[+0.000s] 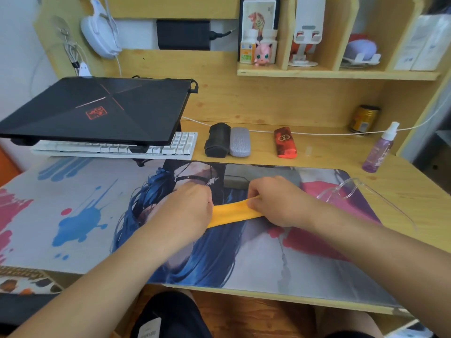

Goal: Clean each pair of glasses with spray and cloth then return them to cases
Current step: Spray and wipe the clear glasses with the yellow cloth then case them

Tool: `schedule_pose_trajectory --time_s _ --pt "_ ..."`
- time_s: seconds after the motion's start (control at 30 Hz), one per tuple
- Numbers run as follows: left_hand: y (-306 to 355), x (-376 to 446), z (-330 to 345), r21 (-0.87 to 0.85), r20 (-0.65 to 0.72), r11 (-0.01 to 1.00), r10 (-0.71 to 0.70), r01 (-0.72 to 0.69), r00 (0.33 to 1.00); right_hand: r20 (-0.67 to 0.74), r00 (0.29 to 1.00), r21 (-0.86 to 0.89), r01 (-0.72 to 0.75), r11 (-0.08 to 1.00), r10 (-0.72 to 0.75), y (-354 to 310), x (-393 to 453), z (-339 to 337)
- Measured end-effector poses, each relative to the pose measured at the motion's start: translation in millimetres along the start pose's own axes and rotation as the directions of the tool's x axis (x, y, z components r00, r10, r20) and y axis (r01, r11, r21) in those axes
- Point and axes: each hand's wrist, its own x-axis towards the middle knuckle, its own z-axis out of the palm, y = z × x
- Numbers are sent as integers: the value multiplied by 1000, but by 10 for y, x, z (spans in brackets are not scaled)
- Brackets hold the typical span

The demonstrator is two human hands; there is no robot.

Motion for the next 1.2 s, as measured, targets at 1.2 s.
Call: schedule_pose_trajectory --time_s 1.2 --pt "-73 953 18 -556 243 831 153 9 958 263 861 -138 480 867 -435 -36 -61 -466"
